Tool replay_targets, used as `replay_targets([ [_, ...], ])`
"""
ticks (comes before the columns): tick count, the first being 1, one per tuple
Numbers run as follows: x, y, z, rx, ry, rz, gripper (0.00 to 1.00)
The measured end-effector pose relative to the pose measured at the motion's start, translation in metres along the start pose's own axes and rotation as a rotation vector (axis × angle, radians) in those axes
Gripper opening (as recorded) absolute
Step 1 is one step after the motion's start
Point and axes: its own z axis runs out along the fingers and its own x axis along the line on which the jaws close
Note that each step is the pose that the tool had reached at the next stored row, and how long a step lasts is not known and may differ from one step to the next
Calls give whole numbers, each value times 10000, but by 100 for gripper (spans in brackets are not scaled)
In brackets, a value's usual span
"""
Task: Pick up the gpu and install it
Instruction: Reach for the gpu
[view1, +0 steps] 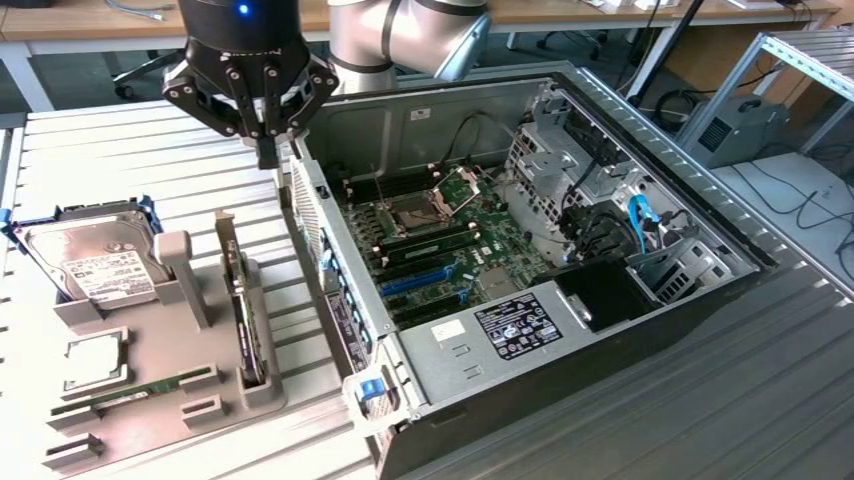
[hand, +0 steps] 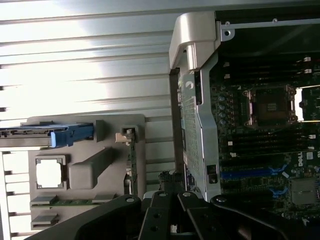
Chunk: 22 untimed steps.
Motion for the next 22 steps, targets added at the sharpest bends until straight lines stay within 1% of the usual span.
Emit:
replay_targets([
  [12,20,-2,1,0,0,0,11],
  [22,76,-8,4,-1,0,-1,11],
])
